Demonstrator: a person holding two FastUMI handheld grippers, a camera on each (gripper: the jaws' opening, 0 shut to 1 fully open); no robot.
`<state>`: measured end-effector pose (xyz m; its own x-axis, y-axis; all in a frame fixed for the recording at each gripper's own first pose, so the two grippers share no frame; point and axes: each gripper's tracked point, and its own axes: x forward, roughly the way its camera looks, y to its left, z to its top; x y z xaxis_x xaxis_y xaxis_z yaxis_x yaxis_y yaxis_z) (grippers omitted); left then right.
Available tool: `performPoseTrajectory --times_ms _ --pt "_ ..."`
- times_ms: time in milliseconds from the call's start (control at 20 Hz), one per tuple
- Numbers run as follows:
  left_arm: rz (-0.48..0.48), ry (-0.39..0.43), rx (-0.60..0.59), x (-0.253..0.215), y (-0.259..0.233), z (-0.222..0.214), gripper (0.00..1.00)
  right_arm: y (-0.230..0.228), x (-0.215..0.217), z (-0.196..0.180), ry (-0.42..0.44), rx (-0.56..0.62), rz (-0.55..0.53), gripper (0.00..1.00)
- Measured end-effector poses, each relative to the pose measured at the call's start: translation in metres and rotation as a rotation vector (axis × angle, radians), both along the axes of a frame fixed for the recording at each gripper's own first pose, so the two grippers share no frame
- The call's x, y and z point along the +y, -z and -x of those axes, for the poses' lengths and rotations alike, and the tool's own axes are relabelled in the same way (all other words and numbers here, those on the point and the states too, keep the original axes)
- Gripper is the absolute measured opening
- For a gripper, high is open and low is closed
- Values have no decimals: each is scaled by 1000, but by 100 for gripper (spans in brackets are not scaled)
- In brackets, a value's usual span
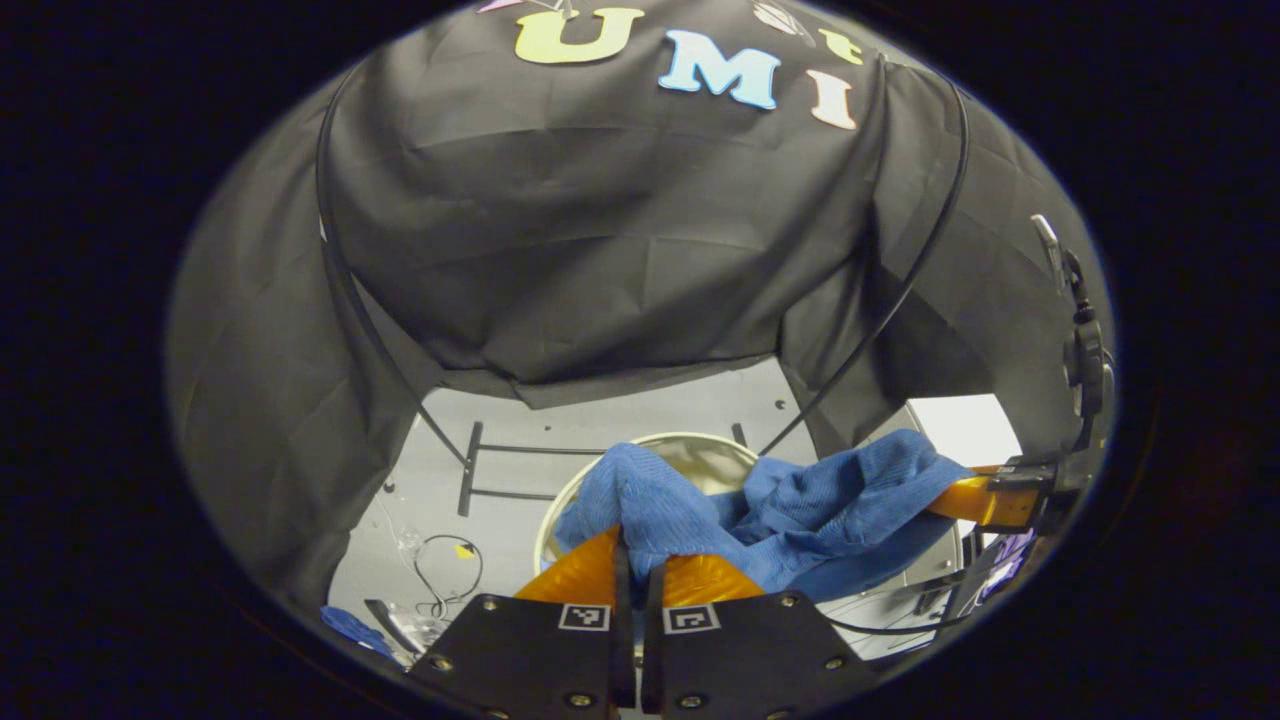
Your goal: Grasp the clothes on the hanger with both hands and then place them into the laundry hamper below.
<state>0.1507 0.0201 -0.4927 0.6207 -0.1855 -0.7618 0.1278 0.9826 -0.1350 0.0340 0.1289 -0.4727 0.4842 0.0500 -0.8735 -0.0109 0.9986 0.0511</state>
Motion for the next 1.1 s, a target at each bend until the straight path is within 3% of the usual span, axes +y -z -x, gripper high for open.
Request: performPoseTrajectory --times_ms 200,250,300,350,400,500,550,650,900,1100 --pt "1 11 48 1 6 8 2 -2 8 12 20 61 -17 12" --pt "-1 7 64 2 11 10 10 -7 13 16 12 81 -27 19" --pt "2 1 79 5 14 15 2 -9 19 22 -1 101 -36 24" --pt "18 -5 86 8 14 22 18 -11 22 25 -11 115 -39 41" --pt "35 -12 85 9 11 24 26 -12 20 27 -16 114 -34 58" --pt "50 -21 73 14 1 29 52 -21 13 28 -15 101 -11 92" --pt "39 -21 66 22 0 32 66 -29 10 29 -17 91 -6 96" --pt "1 -5 61 32 -5 43 92 -44 8 32 -18 70 -8 95" --pt "-58 -36 -4 36 -49 62 97 -88 -16 27 -18 -36 -11 95" --pt "-79 -69 -93 20 -108 79 92 -133 -46 25 -60 -155 6 95"
